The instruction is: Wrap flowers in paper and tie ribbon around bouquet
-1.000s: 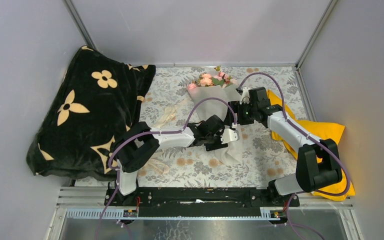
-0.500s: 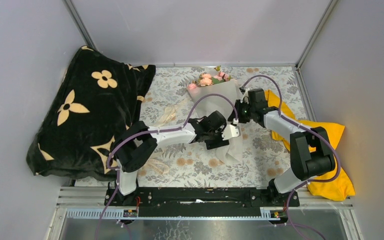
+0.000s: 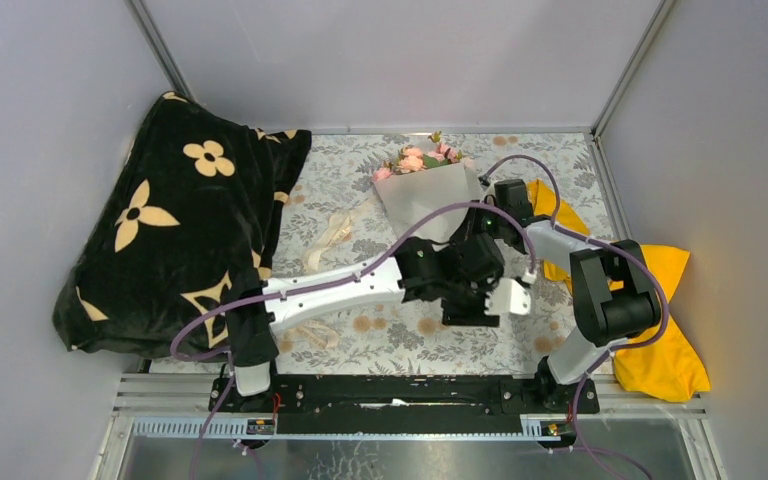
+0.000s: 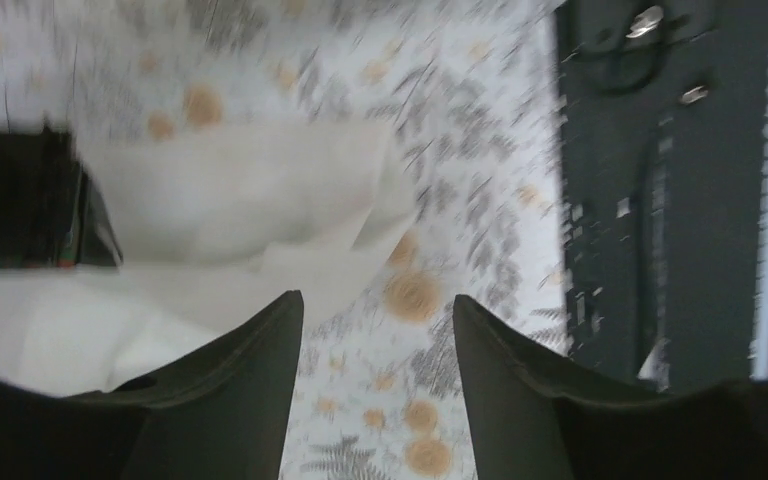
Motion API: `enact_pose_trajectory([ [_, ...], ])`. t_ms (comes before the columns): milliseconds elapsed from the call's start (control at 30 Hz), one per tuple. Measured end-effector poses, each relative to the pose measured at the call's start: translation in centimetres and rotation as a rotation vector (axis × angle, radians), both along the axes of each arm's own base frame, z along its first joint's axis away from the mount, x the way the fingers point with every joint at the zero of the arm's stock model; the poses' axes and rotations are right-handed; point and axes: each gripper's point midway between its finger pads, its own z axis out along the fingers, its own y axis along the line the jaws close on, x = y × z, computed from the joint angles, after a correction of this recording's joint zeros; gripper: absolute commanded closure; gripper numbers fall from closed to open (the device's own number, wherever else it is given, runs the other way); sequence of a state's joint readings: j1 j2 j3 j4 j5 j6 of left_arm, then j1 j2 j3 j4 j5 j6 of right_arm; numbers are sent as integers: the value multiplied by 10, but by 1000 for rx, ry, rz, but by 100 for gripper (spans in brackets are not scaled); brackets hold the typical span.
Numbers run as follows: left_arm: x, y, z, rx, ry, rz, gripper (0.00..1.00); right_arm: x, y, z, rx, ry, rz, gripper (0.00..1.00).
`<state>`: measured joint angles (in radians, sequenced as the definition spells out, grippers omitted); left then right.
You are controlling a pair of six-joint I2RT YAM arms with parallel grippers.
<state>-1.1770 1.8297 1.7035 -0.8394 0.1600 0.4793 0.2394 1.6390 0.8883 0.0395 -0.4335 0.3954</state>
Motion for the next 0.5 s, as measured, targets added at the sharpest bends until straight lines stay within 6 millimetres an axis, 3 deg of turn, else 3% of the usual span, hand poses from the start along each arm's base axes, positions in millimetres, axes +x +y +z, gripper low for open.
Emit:
enact_pose_trajectory([
  [100, -31, -23, 11, -33, 2, -89, 54, 0, 2, -7, 14, 24, 1, 100],
  [167, -39, -34, 5, -49, -14, -111, 59, 0, 3, -9, 24, 32, 2, 100],
  [300, -18, -42, -36, -31, -91, -56, 62, 0, 6, -6, 42, 28, 13, 100],
  [500, 19, -30, -118, 64, -230, 16, 63, -2, 9, -3, 62, 29, 31, 100],
])
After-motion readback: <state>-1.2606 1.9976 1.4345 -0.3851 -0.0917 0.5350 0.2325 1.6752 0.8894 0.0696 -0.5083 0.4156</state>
